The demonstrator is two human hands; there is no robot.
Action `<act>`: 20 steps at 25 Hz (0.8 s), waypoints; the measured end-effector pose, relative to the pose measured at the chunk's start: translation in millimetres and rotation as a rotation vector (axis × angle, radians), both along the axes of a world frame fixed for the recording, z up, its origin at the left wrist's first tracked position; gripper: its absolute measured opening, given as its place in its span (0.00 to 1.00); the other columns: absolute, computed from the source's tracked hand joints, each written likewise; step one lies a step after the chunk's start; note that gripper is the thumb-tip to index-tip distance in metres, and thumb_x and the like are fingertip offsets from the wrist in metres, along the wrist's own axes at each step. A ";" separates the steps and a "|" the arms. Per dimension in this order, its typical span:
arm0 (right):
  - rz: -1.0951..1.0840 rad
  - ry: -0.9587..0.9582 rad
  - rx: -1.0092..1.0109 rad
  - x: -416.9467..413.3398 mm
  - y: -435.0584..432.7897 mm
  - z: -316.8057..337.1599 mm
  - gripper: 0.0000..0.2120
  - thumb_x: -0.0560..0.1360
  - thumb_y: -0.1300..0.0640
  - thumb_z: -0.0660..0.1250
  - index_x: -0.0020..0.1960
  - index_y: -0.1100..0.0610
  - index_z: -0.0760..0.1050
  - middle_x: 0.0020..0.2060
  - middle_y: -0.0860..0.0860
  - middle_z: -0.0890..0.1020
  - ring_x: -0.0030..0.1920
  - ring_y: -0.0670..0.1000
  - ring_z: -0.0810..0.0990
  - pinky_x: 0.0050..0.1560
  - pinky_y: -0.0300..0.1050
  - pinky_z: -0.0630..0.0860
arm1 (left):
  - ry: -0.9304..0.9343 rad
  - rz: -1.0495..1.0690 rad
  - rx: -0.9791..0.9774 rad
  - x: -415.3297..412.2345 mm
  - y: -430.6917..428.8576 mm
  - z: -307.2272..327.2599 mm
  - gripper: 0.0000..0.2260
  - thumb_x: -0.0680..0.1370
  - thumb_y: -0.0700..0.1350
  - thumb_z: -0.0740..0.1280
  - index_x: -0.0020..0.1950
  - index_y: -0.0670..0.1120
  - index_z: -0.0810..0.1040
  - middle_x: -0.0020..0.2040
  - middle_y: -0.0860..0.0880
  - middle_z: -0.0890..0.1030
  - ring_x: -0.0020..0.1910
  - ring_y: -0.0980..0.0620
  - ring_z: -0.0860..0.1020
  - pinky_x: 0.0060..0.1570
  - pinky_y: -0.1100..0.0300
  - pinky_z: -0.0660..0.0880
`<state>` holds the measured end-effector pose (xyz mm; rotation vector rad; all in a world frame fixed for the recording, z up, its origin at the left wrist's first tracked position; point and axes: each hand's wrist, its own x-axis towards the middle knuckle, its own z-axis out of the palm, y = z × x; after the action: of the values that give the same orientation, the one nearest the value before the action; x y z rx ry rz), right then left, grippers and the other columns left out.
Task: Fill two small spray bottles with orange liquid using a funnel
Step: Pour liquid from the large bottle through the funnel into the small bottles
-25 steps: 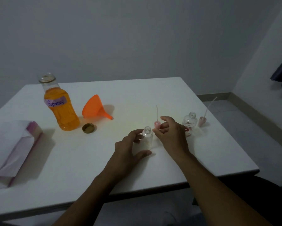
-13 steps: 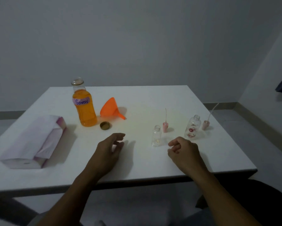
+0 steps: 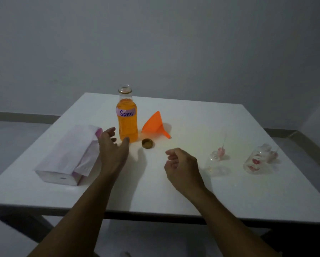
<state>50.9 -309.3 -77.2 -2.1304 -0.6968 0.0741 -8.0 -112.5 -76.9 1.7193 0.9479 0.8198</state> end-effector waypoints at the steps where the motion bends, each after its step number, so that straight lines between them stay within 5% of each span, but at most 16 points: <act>1: -0.008 0.005 0.001 11.0 18.1 2.5 0.14 0.77 0.59 0.68 0.63 0.53 0.75 0.55 0.50 0.81 0.53 0.46 0.79 0.53 0.36 0.79 | -0.006 0.021 -0.026 8.8 8.8 -0.5 0.30 0.74 0.54 0.71 0.71 0.53 0.62 0.70 0.49 0.68 0.64 0.48 0.71 0.57 0.49 0.75; 5: -0.104 0.022 0.024 62.0 83.2 13.4 0.25 0.76 0.54 0.70 0.71 0.52 0.68 0.65 0.51 0.76 0.64 0.53 0.75 0.59 0.46 0.76 | -0.063 -0.022 -0.053 41.6 23.8 -9.3 0.37 0.71 0.56 0.73 0.74 0.54 0.58 0.73 0.50 0.66 0.68 0.48 0.69 0.59 0.52 0.73; 10: -0.084 0.211 -0.104 112.8 133.1 16.6 0.50 0.68 0.42 0.77 0.80 0.51 0.53 0.76 0.52 0.65 0.74 0.57 0.66 0.65 0.52 0.71 | -0.140 -0.017 0.068 63.5 32.8 -9.3 0.28 0.72 0.53 0.73 0.68 0.50 0.68 0.60 0.53 0.76 0.56 0.54 0.74 0.52 0.62 0.73; 14: -0.049 0.199 -0.083 123.6 139.0 18.7 0.50 0.64 0.42 0.80 0.78 0.50 0.57 0.74 0.52 0.68 0.71 0.57 0.70 0.56 0.47 0.71 | -0.129 0.001 0.125 59.0 38.0 -4.4 0.27 0.70 0.52 0.75 0.66 0.49 0.71 0.56 0.55 0.75 0.54 0.56 0.74 0.45 0.71 0.68; 20: -0.085 0.106 0.186 101.6 86.5 72.9 0.48 0.66 0.42 0.79 0.77 0.49 0.58 0.73 0.50 0.68 0.69 0.54 0.70 0.53 0.45 0.71 | -0.109 -0.046 0.141 40.4 18.5 10.8 0.31 0.68 0.55 0.76 0.68 0.51 0.71 0.62 0.50 0.77 0.55 0.53 0.75 0.50 0.56 0.75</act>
<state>152.6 -222.7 -4.3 -1.9601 -0.5297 0.0723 32.4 -94.1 -66.1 1.7908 0.7909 0.9594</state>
